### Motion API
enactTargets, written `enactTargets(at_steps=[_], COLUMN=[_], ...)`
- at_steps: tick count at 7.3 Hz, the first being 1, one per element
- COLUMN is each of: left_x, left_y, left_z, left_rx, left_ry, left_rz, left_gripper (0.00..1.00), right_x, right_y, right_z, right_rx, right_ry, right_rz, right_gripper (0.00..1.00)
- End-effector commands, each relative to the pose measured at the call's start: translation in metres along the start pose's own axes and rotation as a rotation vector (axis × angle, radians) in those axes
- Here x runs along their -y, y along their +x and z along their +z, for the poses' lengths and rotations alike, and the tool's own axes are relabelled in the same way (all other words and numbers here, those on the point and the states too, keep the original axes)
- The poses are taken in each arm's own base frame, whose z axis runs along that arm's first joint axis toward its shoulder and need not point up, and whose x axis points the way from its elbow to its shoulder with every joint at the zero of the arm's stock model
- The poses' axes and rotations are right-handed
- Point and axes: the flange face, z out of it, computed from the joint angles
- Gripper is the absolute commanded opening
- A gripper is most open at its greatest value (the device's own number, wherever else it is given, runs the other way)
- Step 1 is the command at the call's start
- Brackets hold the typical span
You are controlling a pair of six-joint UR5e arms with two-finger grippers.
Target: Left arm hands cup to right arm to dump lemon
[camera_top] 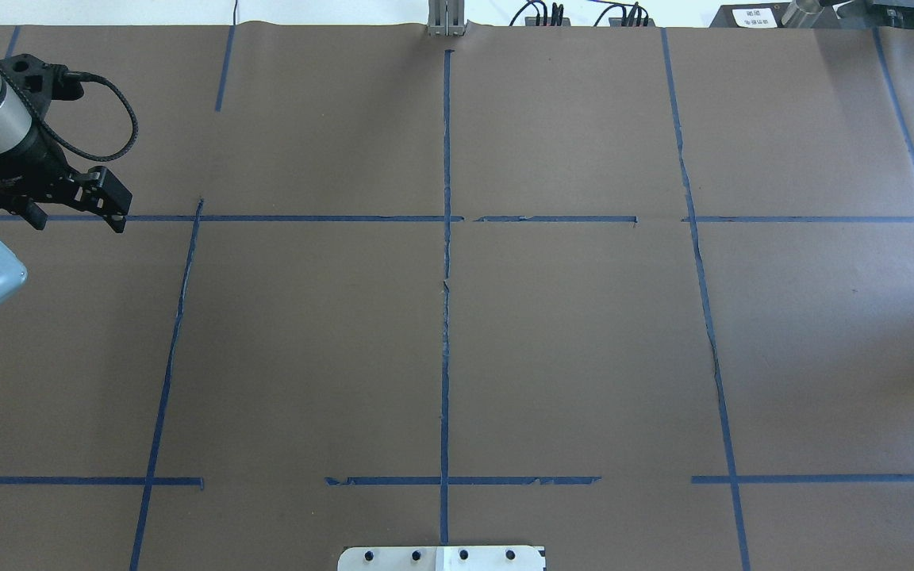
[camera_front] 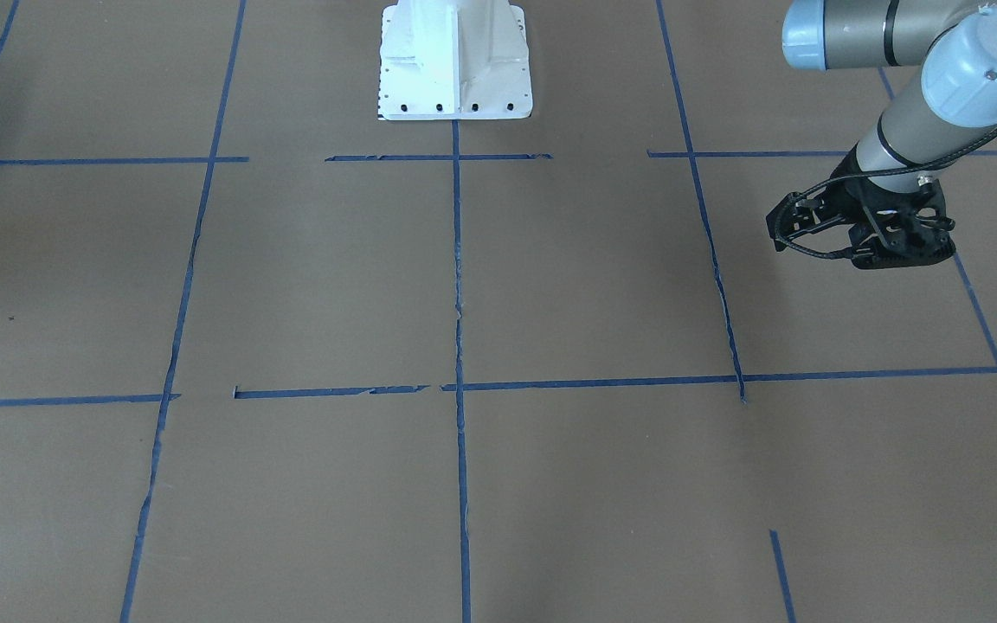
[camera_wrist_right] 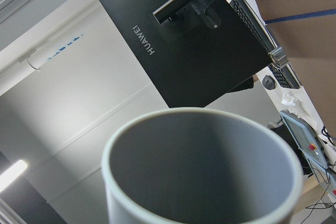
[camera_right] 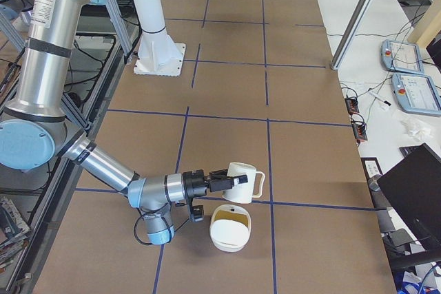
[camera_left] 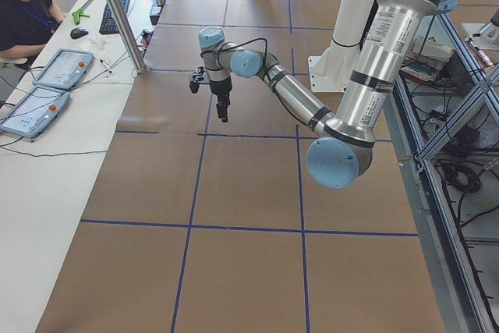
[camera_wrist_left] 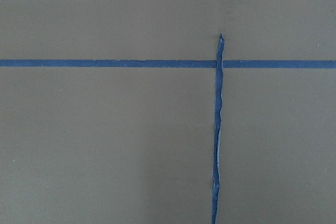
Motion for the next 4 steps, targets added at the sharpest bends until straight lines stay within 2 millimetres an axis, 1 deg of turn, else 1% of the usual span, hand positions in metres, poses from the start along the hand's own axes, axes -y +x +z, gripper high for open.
enactTargets(at_steps=[1, 2, 3, 4], left_x=[0.000, 0.000, 0.000, 0.001], left_y=[0.000, -0.001, -0.001, -0.002], left_z=[0.000, 0.000, 0.001, 0.002], left_rx=[-0.001, 0.000, 0.001, 0.003], left_ry=[0.000, -0.001, -0.003, -0.005], left_rz=[0.000, -0.001, -0.003, -0.003], left_gripper=[1.00, 1.00, 1.00, 1.00], right_x=[-0.002, -0.013, -0.019, -0.041], right_y=[0.003, 0.011, 0.007, -0.003], right_z=[0.001, 0.006, 0.011, 0.035], right_rx=[-0.036, -0.115, -0.148, -0.194], right_ry=[-0.005, -0.057, -0.066, -0.047], right_rz=[-0.093, -0.190, -0.253, -0.321], right_gripper=[0.16, 0.16, 0.15, 0.15])
